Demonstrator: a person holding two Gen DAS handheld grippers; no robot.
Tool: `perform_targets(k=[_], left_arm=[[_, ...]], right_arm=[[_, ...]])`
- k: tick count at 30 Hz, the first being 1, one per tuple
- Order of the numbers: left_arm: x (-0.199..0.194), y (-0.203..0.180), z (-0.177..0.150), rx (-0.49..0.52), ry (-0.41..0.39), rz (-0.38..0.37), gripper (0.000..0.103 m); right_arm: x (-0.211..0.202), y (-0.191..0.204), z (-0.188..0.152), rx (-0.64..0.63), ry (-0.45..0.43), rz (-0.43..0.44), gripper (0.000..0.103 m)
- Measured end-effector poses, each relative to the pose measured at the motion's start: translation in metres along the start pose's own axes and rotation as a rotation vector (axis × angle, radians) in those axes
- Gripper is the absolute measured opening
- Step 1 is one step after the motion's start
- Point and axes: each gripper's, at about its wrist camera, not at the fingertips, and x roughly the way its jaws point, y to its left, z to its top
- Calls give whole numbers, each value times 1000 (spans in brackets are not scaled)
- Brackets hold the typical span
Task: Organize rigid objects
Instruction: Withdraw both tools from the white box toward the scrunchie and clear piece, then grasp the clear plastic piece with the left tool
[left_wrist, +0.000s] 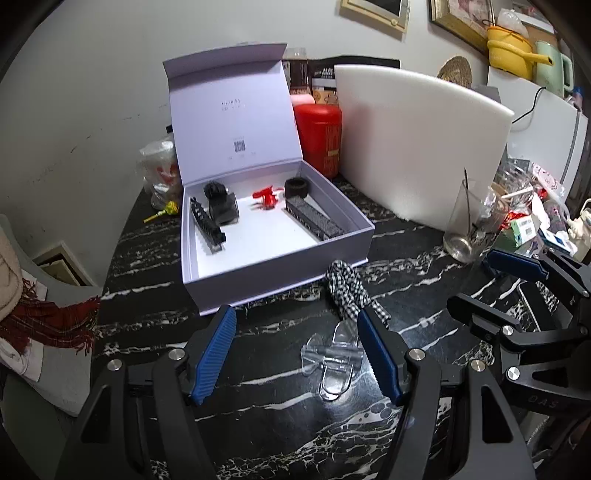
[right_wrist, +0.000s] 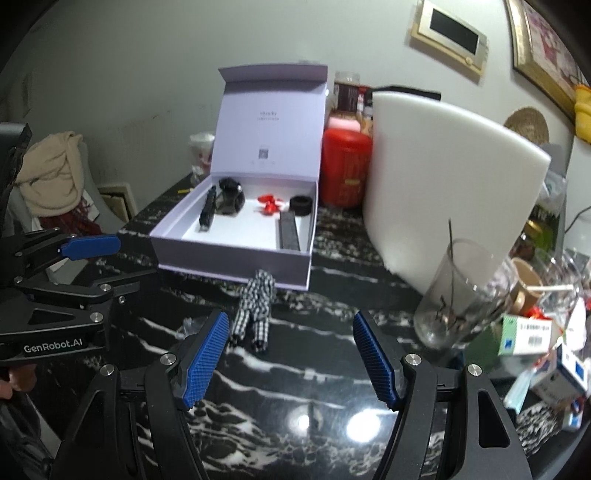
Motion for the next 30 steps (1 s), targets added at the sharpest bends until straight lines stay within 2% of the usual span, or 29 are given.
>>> perform_targets(k=[11,19,30], left_arm=[[18,-8,-17,-4,53,-41,68],[30,-22,-29,32,70,-62,68],[62,-22,-39,2,162,-110,68]], right_arm=[[20,-10,-28,40,75,20,70],[33,-15,-44,56,127,21,70],[47,-24,-58,98,194,28,70]])
